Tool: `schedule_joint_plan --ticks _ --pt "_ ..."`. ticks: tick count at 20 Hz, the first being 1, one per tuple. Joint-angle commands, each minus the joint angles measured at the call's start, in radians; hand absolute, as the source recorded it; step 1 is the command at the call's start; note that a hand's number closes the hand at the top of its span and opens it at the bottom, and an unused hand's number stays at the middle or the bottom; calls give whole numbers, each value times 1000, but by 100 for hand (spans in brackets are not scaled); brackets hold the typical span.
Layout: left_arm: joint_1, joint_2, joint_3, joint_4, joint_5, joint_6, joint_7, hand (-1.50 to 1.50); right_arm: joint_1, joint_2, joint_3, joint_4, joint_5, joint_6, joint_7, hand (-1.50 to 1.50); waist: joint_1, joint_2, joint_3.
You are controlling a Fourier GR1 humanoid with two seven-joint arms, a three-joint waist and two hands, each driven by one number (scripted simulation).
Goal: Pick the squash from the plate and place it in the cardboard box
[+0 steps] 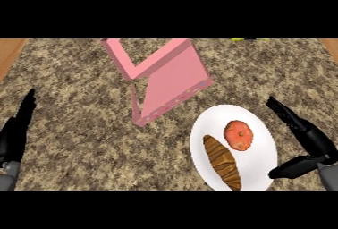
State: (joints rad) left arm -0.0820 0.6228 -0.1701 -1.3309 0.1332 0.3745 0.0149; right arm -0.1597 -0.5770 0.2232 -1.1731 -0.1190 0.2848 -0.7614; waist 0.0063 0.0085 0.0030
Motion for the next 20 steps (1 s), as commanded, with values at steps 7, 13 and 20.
schedule_joint_plan --ticks 7,13,20 --pt "-9 9 11 -4 -11 -39 36 0 -175 -180 55 141 338 -89 -114 -150 14 -8 -3" --pt "-24 -35 7 58 -57 -20 8 0 -287 -166 160 77 476 -12 91 -150 2 -8 -5" --pt "-25 -54 19 38 -79 -40 26 0 -363 -109 230 11 595 116 289 -150 0 -9 -4"
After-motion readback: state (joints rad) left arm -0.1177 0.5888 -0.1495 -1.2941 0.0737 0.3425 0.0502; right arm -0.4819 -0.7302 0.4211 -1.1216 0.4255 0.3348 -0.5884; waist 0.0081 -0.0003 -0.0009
